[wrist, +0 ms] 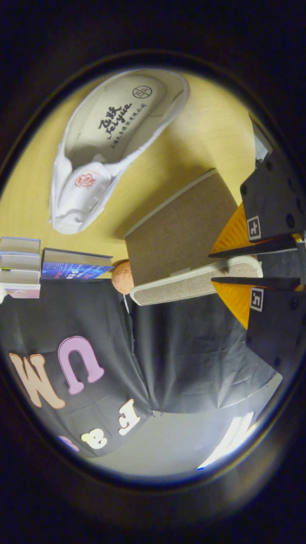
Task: Open the storage box then place both shoes into the box .Put the left shoe in first, then the right shoe, with the right side of both shoes facing outward in a uniform manner.
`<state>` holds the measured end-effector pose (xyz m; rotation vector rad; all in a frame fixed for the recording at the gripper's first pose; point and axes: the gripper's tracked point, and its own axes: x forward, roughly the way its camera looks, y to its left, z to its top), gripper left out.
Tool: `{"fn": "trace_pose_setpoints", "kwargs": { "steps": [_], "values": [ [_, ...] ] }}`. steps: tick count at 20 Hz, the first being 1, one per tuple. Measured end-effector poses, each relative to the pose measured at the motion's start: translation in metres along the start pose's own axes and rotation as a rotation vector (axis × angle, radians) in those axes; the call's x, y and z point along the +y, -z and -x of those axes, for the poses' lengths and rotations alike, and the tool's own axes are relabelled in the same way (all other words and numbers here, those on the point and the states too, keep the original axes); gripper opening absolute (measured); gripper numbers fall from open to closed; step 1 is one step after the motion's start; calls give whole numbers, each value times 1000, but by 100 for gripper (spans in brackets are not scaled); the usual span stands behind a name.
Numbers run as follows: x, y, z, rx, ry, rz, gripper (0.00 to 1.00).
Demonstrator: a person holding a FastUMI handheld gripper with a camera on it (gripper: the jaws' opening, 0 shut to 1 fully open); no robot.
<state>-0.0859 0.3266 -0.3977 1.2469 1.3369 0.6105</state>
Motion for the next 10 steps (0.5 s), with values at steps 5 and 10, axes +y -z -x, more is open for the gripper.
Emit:
{"fn": "trace_pose_setpoints", "kwargs": {
  "steps": [5,10],
  "values": [
    [6,14,1,29,-4,97,7],
    [20,16,7,18,-23,138,2]
  ]
}}
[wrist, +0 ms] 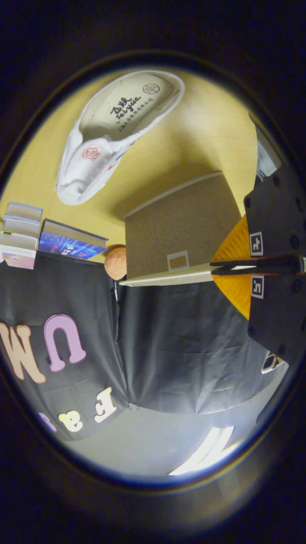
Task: Open the storage box then place both shoes into the box .Put the left shoe in first, then the right shoe, with the right side of both shoes facing outward in a uniform manner.
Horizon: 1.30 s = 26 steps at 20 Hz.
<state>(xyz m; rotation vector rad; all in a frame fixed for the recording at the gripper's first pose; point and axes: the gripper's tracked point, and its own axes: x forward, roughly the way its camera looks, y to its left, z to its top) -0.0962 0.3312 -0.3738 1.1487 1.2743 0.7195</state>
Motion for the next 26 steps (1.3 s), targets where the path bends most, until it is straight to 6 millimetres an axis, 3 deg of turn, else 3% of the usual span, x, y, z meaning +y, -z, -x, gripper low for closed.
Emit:
{"fn": "trace_pose_setpoints", "kwargs": {
  "steps": [5,12,20,26],
  "values": [
    [25,1,3,-23,-22,58,2],
    [83,17,5,-54,-82,214,2],
    [141,46,-19,-20,-128,347,2],
    [192,74,-54,32,-157,450,4]
  ]
}}
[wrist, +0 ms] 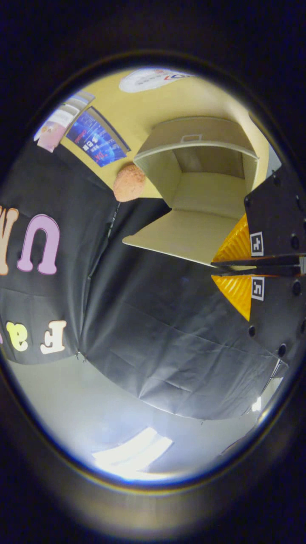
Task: Open the storage box then place both shoes into the box .Put the left shoe in first, then the right shoe, with the right side of both shoes facing outward in a uniform manner.
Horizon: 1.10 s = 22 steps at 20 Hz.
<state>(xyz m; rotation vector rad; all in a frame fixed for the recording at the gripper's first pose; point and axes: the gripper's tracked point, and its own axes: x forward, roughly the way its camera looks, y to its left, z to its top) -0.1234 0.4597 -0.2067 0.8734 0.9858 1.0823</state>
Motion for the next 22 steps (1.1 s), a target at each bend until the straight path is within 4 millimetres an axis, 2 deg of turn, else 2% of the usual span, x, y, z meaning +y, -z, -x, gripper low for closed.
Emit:
{"fn": "trace_pose_setpoints", "kwargs": {
  "steps": [5,16,17,18,20,21,22],
  "values": [
    [31,27,-41,76,-13,90,5],
    [44,73,-100,178,11,151,5],
    [45,72,-97,180,9,151,24],
    [52,73,-104,185,-21,137,43],
    [47,70,-98,180,-3,138,81],
    [43,61,-101,156,17,162,100],
    [40,55,-96,133,32,190,100]
  ]
}}
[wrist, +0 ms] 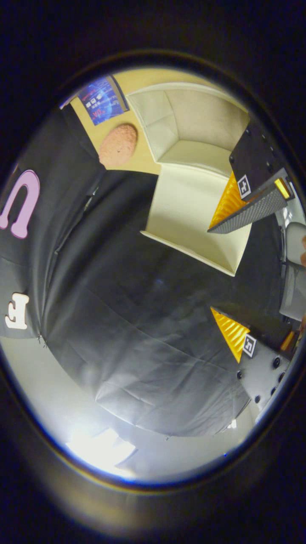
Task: Open the storage box then place both shoes into the box .Put the left shoe in first, then the right shoe, with the right side of both shoes facing outward in a uniform manner.
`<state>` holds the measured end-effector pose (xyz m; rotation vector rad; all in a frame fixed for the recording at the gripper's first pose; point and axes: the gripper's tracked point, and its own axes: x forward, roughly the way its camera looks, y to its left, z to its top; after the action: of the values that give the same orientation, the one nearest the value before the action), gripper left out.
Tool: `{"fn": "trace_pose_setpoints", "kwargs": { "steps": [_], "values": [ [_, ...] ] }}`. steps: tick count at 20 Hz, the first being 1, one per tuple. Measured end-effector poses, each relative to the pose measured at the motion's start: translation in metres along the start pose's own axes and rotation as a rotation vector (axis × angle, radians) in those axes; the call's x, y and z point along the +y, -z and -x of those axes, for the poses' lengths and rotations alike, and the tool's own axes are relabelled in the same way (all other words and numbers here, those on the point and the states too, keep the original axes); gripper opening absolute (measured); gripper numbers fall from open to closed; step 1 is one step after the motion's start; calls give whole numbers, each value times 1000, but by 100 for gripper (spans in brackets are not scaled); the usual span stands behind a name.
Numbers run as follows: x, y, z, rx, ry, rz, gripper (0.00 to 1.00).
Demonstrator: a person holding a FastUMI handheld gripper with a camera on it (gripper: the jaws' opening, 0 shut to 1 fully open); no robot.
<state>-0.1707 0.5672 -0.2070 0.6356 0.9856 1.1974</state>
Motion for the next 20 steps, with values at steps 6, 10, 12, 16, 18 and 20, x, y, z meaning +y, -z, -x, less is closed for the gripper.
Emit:
{"fn": "trace_pose_setpoints", "kwargs": {
  "steps": [6,10,12,16,18,20],
  "values": [
    [-40,-23,38,-65,133,83,99],
    [-73,-32,82,-104,272,179,99],
    [-92,-33,107,-120,353,231,99],
    [-121,-29,153,-140,479,275,99],
    [-132,-30,176,-155,532,267,99],
    [-142,-30,199,-172,582,262,99]
  ]
}}
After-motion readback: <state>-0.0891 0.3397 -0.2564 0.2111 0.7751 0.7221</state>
